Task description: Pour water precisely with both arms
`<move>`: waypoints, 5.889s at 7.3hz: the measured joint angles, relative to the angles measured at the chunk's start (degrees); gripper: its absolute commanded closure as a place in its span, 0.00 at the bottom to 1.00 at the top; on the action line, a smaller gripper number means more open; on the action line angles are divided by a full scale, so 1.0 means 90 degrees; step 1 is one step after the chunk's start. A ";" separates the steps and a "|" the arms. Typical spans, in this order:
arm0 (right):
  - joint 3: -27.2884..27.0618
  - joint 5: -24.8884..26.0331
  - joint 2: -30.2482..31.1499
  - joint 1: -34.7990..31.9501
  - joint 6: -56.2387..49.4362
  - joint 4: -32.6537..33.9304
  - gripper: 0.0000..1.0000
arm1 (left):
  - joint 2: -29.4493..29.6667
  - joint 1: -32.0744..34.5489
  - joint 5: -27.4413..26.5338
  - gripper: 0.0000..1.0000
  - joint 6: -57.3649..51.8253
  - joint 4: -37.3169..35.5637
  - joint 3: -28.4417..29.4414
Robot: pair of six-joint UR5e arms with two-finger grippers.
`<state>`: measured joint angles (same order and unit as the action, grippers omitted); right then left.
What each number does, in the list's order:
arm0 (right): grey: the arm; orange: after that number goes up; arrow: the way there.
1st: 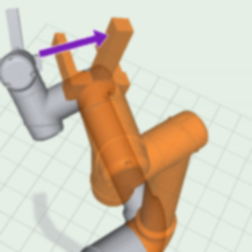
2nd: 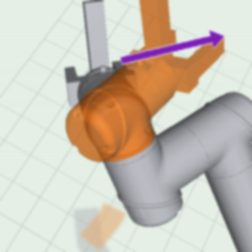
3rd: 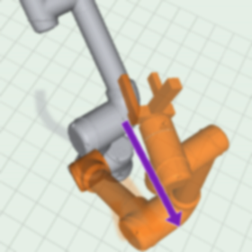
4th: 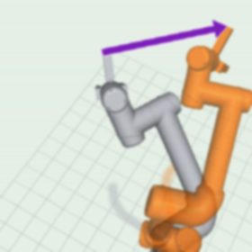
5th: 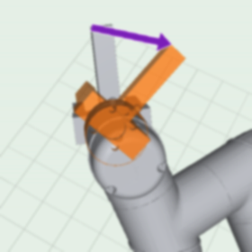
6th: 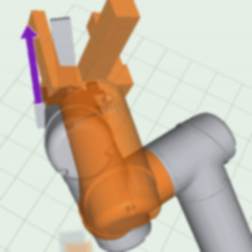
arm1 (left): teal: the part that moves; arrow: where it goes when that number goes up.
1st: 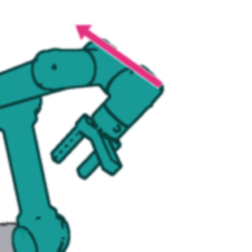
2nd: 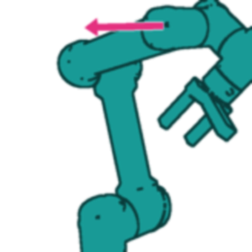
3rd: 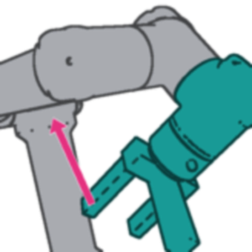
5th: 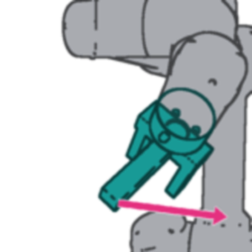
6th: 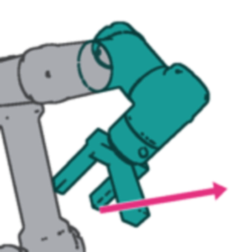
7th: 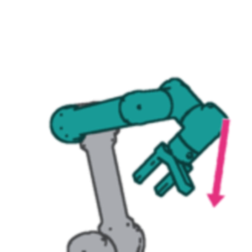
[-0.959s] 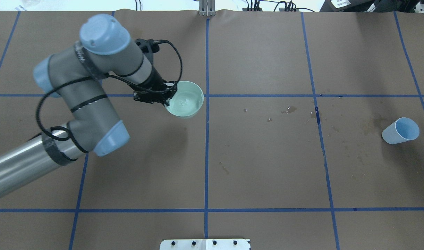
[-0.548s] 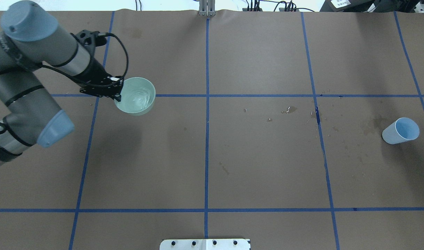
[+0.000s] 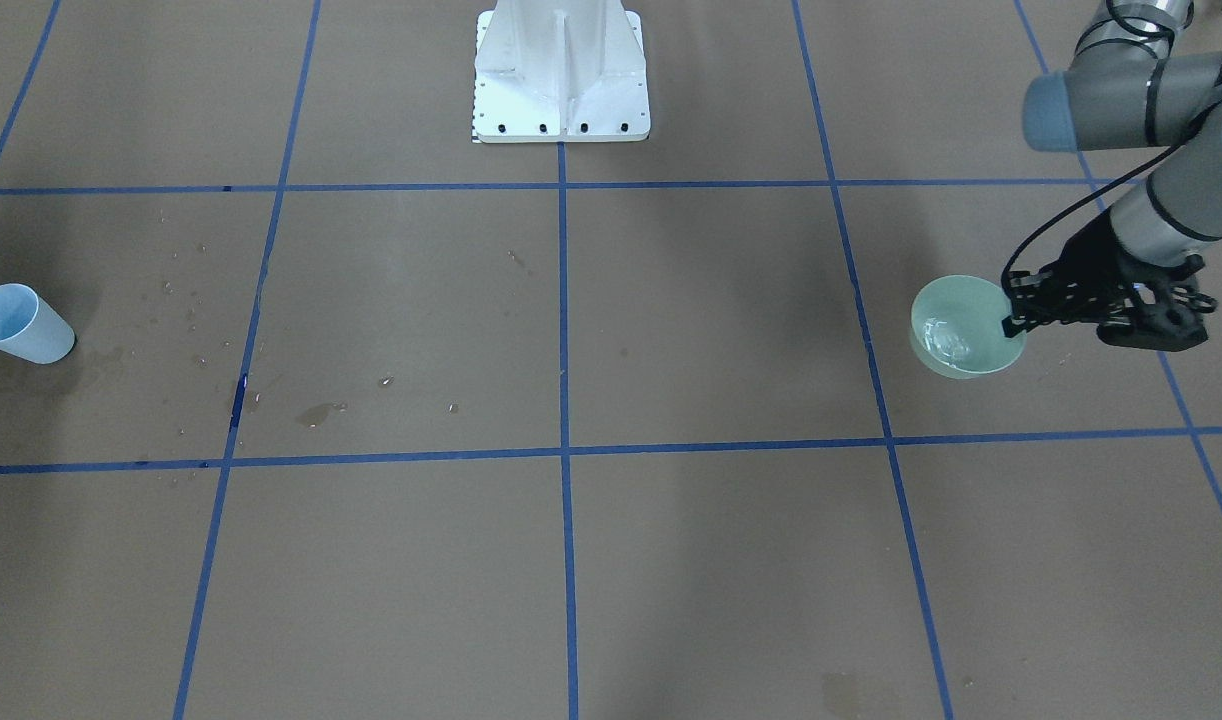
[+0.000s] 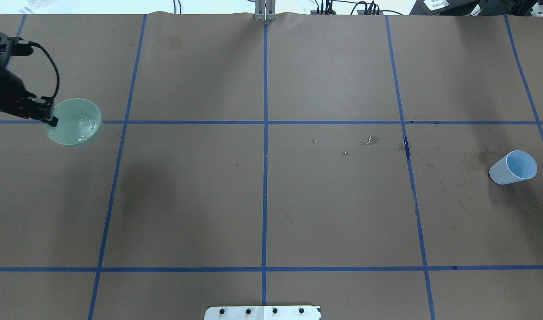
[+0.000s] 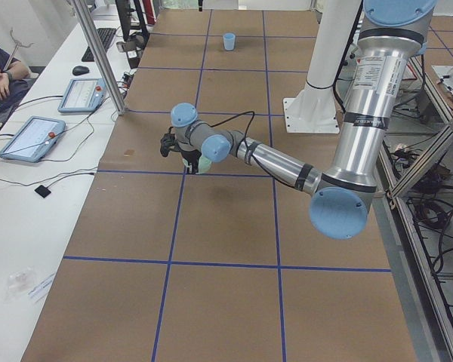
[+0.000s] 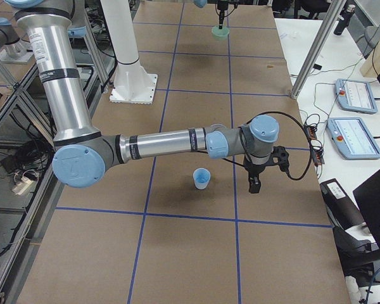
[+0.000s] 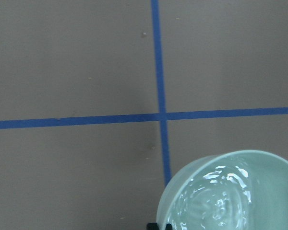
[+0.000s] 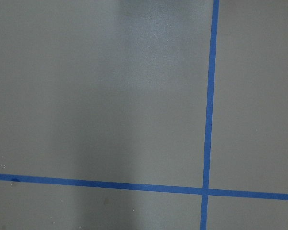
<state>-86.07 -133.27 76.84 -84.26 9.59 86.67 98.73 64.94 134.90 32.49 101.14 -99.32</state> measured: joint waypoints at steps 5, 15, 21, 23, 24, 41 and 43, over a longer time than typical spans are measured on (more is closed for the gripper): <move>-0.0057 0.0012 -0.0005 0.0006 0.0001 -0.0015 0.01 | -0.0782 0.0756 0.0416 1.00 -0.0927 0.1204 0.1115; -0.0034 0.0099 -0.0019 0.0007 -0.0005 -0.0021 0.01 | -0.1160 0.0028 0.0431 1.00 0.0580 0.2791 0.1238; 0.0010 0.0101 -0.0014 0.0007 -0.0001 -0.0030 0.01 | -0.1173 -0.0253 0.0431 0.78 0.0580 0.2757 0.1264; 0.0020 0.0101 -0.0021 0.0007 -0.0007 -0.0031 0.01 | -0.1175 -0.0329 0.0431 0.39 0.0580 0.2756 0.1269; 0.0025 0.0103 -0.0021 0.0007 -0.0010 -0.0031 0.01 | -0.1175 -0.0348 0.0431 0.00 0.0578 0.2760 0.1269; 0.0057 -0.0318 0.0355 0.0010 -0.0066 0.0143 0.01 | 0.0627 0.1948 -0.1027 0.00 -0.3747 -0.1588 0.1465; -0.0042 -0.0529 0.0523 -0.0235 -0.0160 0.0148 0.01 | 0.0222 0.2190 -0.0576 0.00 -0.3895 -0.1413 0.1531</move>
<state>-86.45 -138.04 81.54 -86.38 8.15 88.01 100.72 84.65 129.71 -2.57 88.43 -85.54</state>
